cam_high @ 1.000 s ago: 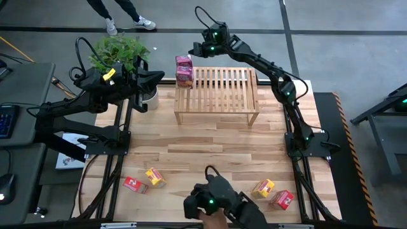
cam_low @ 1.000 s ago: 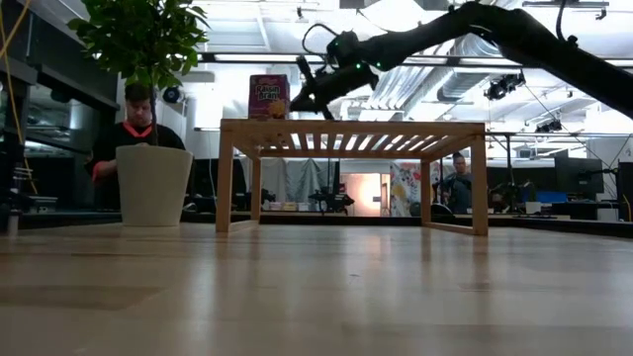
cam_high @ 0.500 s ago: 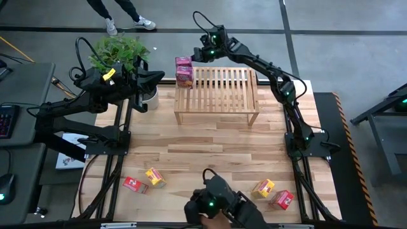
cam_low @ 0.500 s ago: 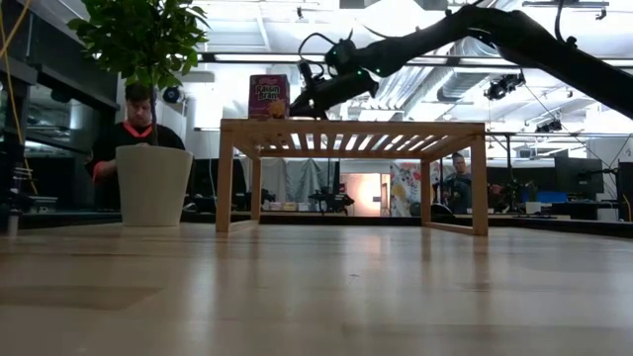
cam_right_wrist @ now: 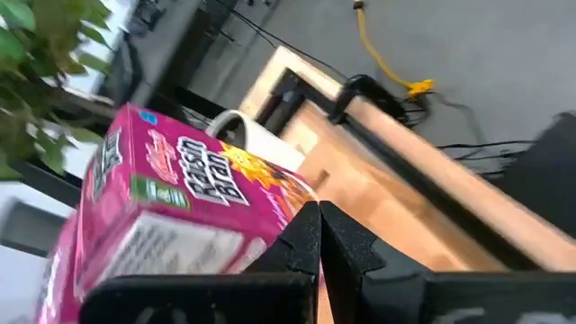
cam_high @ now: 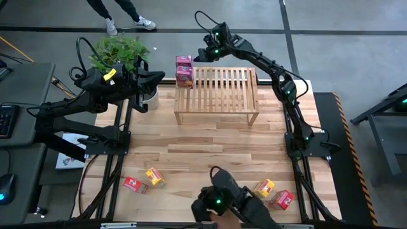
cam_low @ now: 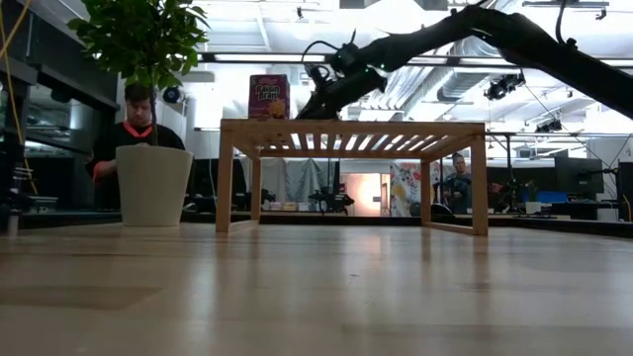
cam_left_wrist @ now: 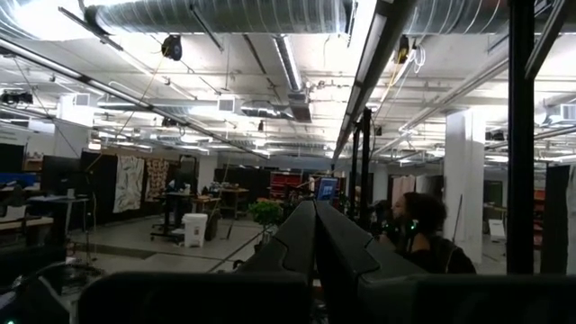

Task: Stack cereal on shelf
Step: Put the violet cereal box aligned with the other violet cereal box on the shelf, then put the left yellow cereal box on the shelf

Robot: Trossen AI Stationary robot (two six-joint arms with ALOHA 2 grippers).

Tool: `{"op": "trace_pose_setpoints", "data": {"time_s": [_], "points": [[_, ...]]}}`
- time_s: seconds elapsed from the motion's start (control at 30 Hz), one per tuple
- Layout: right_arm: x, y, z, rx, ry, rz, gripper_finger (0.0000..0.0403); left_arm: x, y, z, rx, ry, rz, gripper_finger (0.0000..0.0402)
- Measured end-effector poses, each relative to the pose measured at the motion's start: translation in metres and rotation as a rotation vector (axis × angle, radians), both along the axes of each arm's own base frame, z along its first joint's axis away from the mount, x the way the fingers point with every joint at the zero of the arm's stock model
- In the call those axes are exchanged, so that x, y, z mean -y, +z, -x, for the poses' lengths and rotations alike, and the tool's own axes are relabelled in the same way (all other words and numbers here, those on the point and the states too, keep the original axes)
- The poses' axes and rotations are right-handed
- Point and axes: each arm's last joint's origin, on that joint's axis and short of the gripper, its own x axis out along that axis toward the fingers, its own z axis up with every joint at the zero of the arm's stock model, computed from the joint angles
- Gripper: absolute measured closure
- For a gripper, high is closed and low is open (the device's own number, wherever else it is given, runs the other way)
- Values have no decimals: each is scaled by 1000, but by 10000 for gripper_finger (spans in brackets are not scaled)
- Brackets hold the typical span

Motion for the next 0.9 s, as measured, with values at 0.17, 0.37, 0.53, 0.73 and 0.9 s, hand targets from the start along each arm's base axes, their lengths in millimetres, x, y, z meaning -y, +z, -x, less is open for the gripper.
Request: {"op": "trace_pose_setpoints", "data": {"time_s": [0.17, 0.37, 0.53, 0.73, 0.9], "points": [[-4, 19, 34, -142, 8, 123, 403, 0, -5, 1, -62, -5, 21, 402], [-38, 62, 75, -346, 86, 315, 403, 0, -14, 1, -170, -15, 65, 402], [-81, 106, 98, -341, 181, 414, 403, -1, -19, -1, -212, 9, 81, 402], [-135, 150, 116, -274, 236, 512, 403, -2, -25, -1, -274, 29, 96, 392], [-180, 168, 124, -283, 220, 602, 403, -1, -29, -1, -330, 35, 86, 372]]}}
